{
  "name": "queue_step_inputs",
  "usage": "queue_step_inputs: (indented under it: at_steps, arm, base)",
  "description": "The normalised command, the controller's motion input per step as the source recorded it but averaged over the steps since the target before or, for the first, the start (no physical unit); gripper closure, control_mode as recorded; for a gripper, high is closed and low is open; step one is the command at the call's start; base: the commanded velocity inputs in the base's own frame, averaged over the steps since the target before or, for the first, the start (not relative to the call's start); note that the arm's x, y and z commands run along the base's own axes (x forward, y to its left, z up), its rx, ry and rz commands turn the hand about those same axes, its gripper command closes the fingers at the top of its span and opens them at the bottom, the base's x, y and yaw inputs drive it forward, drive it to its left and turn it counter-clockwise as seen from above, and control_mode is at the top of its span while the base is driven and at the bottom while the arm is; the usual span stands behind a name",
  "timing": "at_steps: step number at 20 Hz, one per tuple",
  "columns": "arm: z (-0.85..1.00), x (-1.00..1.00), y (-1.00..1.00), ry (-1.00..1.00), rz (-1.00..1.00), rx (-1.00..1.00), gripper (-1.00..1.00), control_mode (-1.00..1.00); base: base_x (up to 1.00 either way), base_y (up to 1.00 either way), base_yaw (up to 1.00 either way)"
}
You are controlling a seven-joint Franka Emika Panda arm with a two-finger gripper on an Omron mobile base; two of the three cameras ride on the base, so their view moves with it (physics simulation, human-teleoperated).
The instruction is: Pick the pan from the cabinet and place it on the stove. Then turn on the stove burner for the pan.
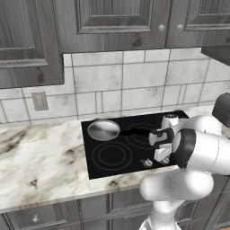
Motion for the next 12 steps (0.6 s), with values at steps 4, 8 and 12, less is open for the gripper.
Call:
queue_step_inputs:
  at_steps: [4,8,12]
  arm:
    - [-0.55,-0.41,0.00,0.00,0.30,0.00,1.00,-1.00]
    - [-0.57,-0.39,0.00,0.00,0.31,0.00,1.00,-1.00]
    - [-0.60,-0.37,0.00,0.00,0.32,0.00,1.00,-1.00]
  base:
    - [0.00,0.00,0.00]
    - [0.00,0.00,0.00]
    - [0.00,0.00,0.00]
